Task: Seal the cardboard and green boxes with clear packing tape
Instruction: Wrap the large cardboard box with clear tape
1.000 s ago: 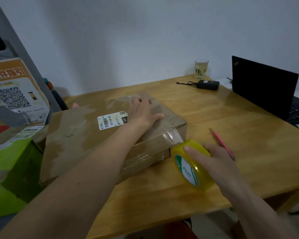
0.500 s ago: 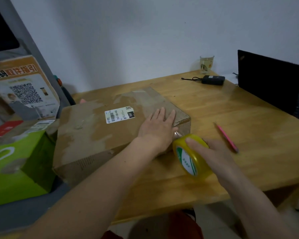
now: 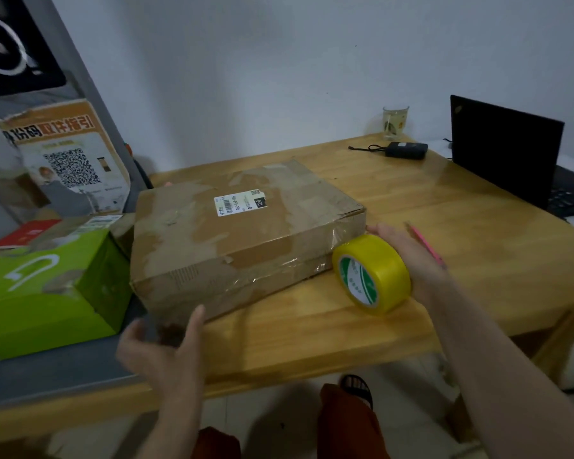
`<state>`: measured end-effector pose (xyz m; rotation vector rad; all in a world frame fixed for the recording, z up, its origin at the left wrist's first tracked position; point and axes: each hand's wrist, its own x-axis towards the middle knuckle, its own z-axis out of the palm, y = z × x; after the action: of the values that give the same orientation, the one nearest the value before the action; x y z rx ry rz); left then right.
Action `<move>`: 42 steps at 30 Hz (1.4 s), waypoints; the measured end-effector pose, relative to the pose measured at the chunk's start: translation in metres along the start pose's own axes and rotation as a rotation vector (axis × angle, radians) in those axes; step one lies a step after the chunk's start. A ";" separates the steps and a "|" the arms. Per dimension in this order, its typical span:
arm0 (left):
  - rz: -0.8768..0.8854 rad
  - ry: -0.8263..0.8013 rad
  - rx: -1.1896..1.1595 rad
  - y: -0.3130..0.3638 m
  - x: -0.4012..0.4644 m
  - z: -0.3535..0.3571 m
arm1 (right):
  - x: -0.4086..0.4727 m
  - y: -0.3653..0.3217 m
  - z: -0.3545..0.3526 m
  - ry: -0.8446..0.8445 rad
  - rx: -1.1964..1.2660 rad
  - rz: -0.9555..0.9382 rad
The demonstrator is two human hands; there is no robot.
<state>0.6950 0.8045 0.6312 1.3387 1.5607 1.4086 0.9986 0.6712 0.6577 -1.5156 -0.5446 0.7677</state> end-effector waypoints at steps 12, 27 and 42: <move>0.148 -0.219 0.083 0.067 0.047 -0.009 | -0.035 -0.039 0.010 -0.139 0.149 -0.193; 0.402 -0.115 0.642 0.157 0.058 -0.047 | -0.070 -0.097 -0.002 -0.103 0.081 -0.522; 1.331 -0.352 1.354 0.160 0.042 0.047 | -0.040 -0.078 0.039 -0.167 0.286 -0.320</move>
<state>0.7690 0.8442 0.7810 3.5856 1.2503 0.2710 0.9518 0.6758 0.7411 -1.0737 -0.7476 0.6916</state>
